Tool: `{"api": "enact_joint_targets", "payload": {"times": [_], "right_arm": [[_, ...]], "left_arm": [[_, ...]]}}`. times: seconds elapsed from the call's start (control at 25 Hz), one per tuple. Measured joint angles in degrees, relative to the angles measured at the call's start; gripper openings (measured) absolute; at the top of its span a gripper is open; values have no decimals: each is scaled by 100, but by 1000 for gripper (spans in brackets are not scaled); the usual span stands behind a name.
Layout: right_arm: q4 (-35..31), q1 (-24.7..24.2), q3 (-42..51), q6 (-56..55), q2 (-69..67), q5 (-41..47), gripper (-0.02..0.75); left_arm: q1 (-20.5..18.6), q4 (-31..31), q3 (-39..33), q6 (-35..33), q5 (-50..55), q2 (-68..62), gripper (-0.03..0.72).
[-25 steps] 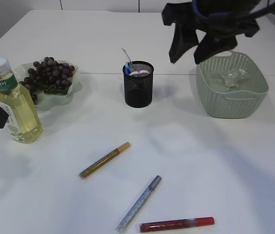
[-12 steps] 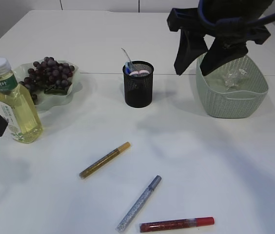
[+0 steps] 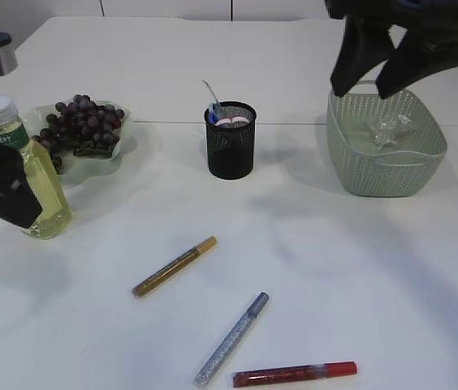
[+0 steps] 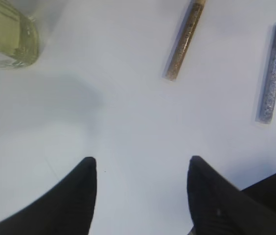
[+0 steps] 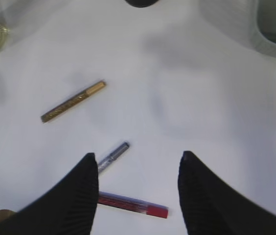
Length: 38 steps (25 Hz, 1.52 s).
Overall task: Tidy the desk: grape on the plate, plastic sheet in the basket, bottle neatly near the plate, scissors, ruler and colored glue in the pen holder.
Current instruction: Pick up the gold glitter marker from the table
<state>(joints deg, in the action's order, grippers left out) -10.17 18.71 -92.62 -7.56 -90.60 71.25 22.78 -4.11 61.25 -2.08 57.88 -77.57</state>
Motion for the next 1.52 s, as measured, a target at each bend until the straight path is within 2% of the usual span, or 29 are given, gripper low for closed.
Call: {"api": "enact_joint_targets", "payload": {"times": [0.12,0.28,0.44,0.6,0.84,1.16,1.52], "right_arm": [[230,-232,336,0,172,0,414],[561,-411,1093,0,558,0,365],[723,-426,1737,0,987,0,337],[760,-426,1993,0,1257,0,333],[809,-426,2007,0,1386,0,332],[1135,-426,2007,0,1386,0,332],[1180,-426,2007,0,1386,0,332]], "left_arm": [[0,-82,547,-202,434,-474,432],[46,-234,1319,-358,957,-1165,432],[360,-234,2017,-522,1181,-1877,432],[748,-219,2461,-561,1166,-2600,432],[1079,-18,2616,-561,868,-3539,432],[1119,166,2675,-569,481,-4335,432],[1119,232,2675,-685,34,-4632,432]]}}
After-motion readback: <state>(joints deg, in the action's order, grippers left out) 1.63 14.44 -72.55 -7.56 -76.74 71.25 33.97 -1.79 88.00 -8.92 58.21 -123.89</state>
